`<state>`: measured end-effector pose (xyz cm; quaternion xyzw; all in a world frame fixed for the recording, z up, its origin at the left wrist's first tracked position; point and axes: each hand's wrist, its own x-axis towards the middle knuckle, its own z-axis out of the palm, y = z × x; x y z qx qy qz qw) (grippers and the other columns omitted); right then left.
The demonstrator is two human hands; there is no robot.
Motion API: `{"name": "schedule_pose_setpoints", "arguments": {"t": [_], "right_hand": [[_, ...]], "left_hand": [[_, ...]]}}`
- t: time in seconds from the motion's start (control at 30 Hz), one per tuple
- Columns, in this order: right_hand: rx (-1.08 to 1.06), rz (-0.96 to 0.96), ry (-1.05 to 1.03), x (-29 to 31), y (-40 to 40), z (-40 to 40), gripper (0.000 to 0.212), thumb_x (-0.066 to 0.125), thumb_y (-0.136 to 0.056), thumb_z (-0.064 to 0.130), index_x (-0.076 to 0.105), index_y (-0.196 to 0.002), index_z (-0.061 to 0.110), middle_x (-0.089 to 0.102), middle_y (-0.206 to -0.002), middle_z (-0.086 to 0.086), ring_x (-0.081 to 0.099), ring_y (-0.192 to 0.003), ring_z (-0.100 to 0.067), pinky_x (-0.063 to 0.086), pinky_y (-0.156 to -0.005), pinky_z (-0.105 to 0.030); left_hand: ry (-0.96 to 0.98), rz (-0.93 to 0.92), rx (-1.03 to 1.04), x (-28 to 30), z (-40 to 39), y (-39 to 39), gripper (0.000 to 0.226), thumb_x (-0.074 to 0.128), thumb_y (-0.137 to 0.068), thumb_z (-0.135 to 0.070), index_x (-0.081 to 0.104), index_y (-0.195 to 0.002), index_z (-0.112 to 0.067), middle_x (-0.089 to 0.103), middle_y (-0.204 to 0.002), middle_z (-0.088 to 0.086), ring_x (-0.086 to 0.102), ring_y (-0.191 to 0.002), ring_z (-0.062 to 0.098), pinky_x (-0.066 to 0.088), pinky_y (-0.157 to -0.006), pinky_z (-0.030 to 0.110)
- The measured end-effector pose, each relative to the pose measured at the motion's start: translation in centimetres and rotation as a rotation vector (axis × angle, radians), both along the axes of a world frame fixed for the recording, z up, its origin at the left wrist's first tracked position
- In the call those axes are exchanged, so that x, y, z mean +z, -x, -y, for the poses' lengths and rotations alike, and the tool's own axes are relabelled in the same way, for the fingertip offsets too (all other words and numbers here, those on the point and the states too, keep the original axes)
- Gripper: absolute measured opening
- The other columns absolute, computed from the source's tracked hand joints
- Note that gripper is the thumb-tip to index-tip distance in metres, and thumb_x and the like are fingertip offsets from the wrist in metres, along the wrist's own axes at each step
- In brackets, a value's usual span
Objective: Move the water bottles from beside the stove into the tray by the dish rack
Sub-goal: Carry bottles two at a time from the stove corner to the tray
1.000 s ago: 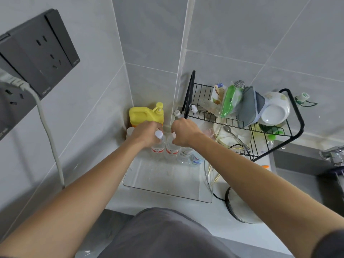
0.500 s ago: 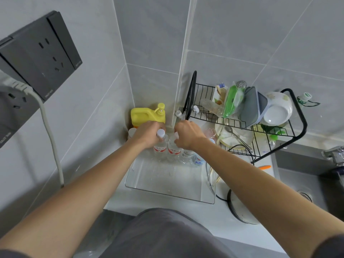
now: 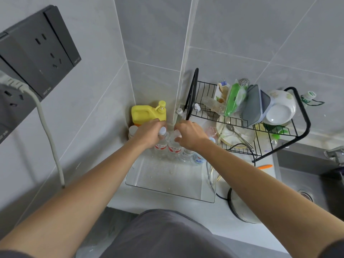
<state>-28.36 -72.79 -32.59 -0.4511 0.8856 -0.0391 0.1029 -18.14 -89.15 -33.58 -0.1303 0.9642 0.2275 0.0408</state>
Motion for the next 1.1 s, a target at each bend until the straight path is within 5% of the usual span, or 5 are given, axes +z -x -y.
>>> {"name": "schedule_pose_setpoints", "arguments": {"t": [0.23,0.37,0.63,0.83,1.1], "right_hand": [[-0.013,0.045,0.059,0.2,-0.7,-1.0,0.044,0.079,-0.093,0.031,0.064,-0.13,0.013,0.066,-0.123,-0.009,0.066,-0.112,-0.035,0.056,-0.088,-0.044],[-0.016,0.064,0.138,0.7,-1.0,-2.4,0.047,0.072,-0.097,0.036,0.06,-0.138,0.015,0.064,-0.126,-0.008,0.061,-0.12,-0.032,0.056,-0.09,-0.046],[-0.095,-0.119,0.324,3.1,-2.9,-8.1,0.055,0.058,-0.098,0.05,0.058,-0.141,0.017,0.06,-0.135,-0.006,0.052,-0.127,-0.031,0.047,-0.102,-0.045],[-0.319,-0.149,0.341,5.3,-6.3,-15.0,0.062,0.048,-0.1,0.055,0.049,-0.153,0.023,0.049,-0.157,-0.006,0.043,-0.143,-0.031,0.037,-0.118,-0.049],[-0.701,-0.175,0.29,6.5,-13.8,-27.9,0.065,0.046,-0.103,0.056,0.035,-0.162,0.031,0.036,-0.169,-0.003,0.03,-0.155,-0.028,0.027,-0.127,-0.049]], "left_hand": [[0.08,0.002,0.052,0.5,-1.1,-1.3,0.047,0.074,-0.095,-0.025,0.057,-0.139,-0.02,0.059,-0.125,0.008,0.065,-0.112,0.038,0.055,-0.078,0.048],[0.128,-0.077,0.132,1.6,-2.5,-2.4,0.051,0.075,-0.092,-0.033,0.057,-0.138,-0.021,0.056,-0.125,0.007,0.06,-0.116,0.035,0.055,-0.074,0.047],[0.344,-0.259,0.223,4.0,-6.2,-5.6,0.055,0.074,-0.083,-0.034,0.066,-0.135,-0.018,0.06,-0.128,0.015,0.058,-0.119,0.042,0.052,-0.089,0.05],[0.245,-0.418,0.123,4.6,-9.1,-5.9,0.057,0.061,-0.092,-0.044,0.062,-0.144,-0.02,0.059,-0.143,0.01,0.05,-0.138,0.04,0.045,-0.11,0.056],[0.096,-0.489,-0.16,6.7,-19.2,-4.1,0.06,0.056,-0.097,-0.044,0.056,-0.151,-0.019,0.052,-0.155,0.01,0.041,-0.148,0.038,0.039,-0.118,0.059]]}}
